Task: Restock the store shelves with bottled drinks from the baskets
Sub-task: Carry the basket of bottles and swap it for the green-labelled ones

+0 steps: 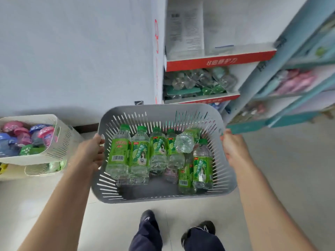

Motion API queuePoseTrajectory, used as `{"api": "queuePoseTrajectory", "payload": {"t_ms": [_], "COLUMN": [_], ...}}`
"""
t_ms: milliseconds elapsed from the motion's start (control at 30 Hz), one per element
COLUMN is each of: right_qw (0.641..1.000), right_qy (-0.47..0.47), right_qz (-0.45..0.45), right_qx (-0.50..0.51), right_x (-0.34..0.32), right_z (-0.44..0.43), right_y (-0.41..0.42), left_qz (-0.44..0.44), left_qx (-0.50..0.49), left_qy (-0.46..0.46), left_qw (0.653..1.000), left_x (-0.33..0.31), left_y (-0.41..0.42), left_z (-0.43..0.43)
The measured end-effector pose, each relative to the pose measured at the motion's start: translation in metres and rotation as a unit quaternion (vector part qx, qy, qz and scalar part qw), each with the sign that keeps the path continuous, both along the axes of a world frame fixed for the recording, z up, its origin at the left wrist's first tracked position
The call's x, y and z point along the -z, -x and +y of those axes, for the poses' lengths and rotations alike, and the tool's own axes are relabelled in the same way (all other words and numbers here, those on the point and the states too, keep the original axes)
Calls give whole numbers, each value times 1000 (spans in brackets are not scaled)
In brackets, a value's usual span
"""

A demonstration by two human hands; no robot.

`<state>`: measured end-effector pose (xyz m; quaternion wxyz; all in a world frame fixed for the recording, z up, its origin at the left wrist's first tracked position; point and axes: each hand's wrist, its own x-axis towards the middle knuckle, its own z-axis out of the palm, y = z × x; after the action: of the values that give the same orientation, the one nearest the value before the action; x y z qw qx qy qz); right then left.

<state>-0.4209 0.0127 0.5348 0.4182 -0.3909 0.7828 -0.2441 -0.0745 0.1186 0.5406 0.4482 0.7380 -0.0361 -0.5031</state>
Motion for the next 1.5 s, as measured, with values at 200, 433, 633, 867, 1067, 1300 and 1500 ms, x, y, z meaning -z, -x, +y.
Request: {"api": "queuePoseTrajectory", "payload": {"t_ms": [200, 433, 633, 867, 1067, 1300, 1500], "right_qw": [996, 978, 948, 895, 833, 782, 742], "right_qy": [-2, 15, 28, 36, 33, 21, 25], "right_qz": [5, -4, -8, -18, -9, 12, 19], "right_qx": [92, 208, 317, 444, 552, 623, 670], "right_x": [-9, -15, -22, -31, -29, -15, -21], "right_z": [12, 11, 21, 34, 55, 87, 122], "right_y": [138, 310, 438, 560, 661, 790, 904], "left_qz": [-16, 10, 20, 42, 37, 42, 52], "left_qx": [106, 211, 314, 440, 546, 625, 663], "left_qy": [4, 19, 35, 40, 53, 28, 23], "left_qw": [994, 977, 949, 896, 836, 779, 747], "left_x": [-7, -6, -16, -17, -35, -34, -25], "left_y": [129, 295, 444, 614, 772, 950, 1105], "left_z": [-62, -136, -196, -275, -315, -323, -309]}}
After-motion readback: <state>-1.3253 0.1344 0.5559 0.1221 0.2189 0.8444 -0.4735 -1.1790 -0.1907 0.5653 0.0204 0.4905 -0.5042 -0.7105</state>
